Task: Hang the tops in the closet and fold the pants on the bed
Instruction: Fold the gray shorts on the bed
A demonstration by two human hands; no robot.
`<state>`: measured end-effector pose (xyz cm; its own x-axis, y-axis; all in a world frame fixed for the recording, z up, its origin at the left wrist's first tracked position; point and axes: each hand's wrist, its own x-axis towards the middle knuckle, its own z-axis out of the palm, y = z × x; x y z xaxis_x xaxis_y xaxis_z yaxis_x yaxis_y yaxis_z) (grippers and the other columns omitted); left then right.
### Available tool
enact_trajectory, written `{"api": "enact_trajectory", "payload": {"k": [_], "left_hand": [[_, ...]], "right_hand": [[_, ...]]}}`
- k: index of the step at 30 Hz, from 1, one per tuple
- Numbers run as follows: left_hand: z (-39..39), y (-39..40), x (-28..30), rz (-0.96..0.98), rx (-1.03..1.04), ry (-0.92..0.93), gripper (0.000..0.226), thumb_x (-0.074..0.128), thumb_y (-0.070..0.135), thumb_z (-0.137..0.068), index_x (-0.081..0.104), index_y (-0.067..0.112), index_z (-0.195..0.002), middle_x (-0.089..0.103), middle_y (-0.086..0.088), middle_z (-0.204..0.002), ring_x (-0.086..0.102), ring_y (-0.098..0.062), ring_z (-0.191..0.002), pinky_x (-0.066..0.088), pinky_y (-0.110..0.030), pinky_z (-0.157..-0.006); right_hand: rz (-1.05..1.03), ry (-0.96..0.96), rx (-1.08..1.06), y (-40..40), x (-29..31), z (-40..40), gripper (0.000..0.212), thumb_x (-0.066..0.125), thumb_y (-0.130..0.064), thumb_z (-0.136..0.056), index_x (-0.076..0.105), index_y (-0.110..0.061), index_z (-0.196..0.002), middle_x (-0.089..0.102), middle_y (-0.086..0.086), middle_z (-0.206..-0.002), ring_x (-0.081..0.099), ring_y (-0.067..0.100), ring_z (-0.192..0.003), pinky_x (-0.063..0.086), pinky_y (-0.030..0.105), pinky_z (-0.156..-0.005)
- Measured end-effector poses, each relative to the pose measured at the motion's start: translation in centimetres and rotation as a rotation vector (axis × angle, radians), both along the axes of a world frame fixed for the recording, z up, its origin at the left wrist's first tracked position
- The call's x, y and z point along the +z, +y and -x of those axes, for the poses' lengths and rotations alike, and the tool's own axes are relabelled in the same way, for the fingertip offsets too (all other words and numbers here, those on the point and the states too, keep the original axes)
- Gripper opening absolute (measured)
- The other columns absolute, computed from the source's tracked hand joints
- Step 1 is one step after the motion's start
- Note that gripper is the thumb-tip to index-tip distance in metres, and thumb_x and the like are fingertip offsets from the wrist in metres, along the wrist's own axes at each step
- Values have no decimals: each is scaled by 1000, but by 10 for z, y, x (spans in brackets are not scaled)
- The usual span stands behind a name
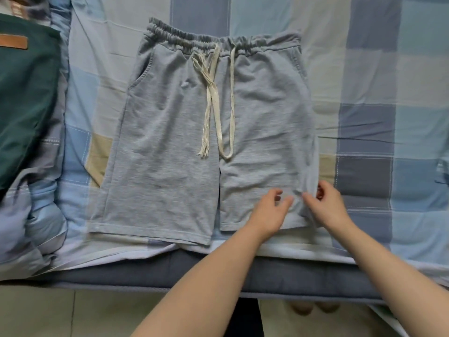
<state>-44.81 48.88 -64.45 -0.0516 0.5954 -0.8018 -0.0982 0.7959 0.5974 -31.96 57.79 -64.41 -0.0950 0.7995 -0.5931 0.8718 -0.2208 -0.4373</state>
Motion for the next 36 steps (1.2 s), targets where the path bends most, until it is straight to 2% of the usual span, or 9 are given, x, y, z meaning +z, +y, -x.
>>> {"api": "enact_trajectory", "payload": {"k": [3, 6, 11, 14, 18, 22, 24, 30, 36], "left_hand": [[-4, 12, 4, 164, 350, -182, 41, 56, 44, -95, 61, 10, -117, 66, -6, -106, 63, -21, -101, 48, -35, -93], [7, 8, 4, 160, 310, 13, 11, 64, 20, -88, 65, 11, -93, 66, -5, -82, 64, -20, -79, 53, -34, -77], [34, -6, 11, 5, 32, 244, 9, 58, 12, -87, 63, 14, -81, 63, -1, -73, 58, -19, -72, 44, -27, -64], [41, -20, 16, -75, -86, 239, 9, 59, 13, -86, 66, 16, -82, 68, 0, -79, 61, -13, -74, 46, -27, -67], [53, -38, 20, -131, -147, 150, 10, 62, 15, -84, 62, 15, -74, 62, 7, -70, 55, -4, -67, 46, -24, -64], [81, -52, 25, -135, -182, 23, 21, 65, 13, -82, 58, 23, -65, 59, 17, -60, 52, 5, -59, 43, -16, -59], [97, -59, 33, -103, -170, -98, 24, 66, 10, -82, 57, 24, -64, 57, 21, -57, 53, 6, -58, 43, -13, -61], [167, -88, 60, -44, -39, -321, 17, 70, 4, -79, 71, 17, -90, 71, 7, -77, 65, -6, -71, 52, -21, -66], [250, -158, 56, 44, 162, -124, 19, 74, 7, -84, 72, 16, -101, 76, 6, -89, 70, -8, -83, 51, -17, -70]], "right_hand": [[185, 200, 324, -22, 30, 17, 27, 68, -2, -82, 58, -16, -103, 56, -2, -73, 51, 10, -61, 40, 23, -60], [404, 242, 481, -15, 56, 28, 6, 68, -4, -83, 69, -9, -86, 62, -6, -66, 54, 2, -59, 44, 21, -63], [48, 250, -206, 72, 48, 78, 13, 57, -16, -91, 67, -9, -86, 65, 4, -72, 57, 12, -61, 46, 22, -57], [234, 326, -443, 122, 19, 125, 17, 56, -29, -93, 56, -12, -99, 60, 6, -90, 60, 16, -73, 50, 25, -60], [360, 316, -509, 159, -4, 166, 27, 61, -44, -89, 51, -18, -89, 51, 3, -69, 51, 8, -33, 44, 19, -42], [258, 384, -581, 171, -15, 192, 40, 69, -23, -85, 55, -7, -119, 65, 8, -107, 67, 21, -87, 57, 42, -77], [70, 420, -652, 173, -9, 204, 17, 67, -13, -84, 57, -7, -96, 62, 7, -94, 63, 20, -82, 55, 37, -76], [-336, 224, -283, 176, 38, 268, 25, 54, -23, -84, 43, -17, -62, 48, 4, -78, 41, 16, -73, 35, 27, -64], [-175, 314, -57, 148, 48, 381, 24, 56, -24, -85, 51, -15, -63, 57, 15, -75, 63, 32, -76, 54, 50, -75]]}}
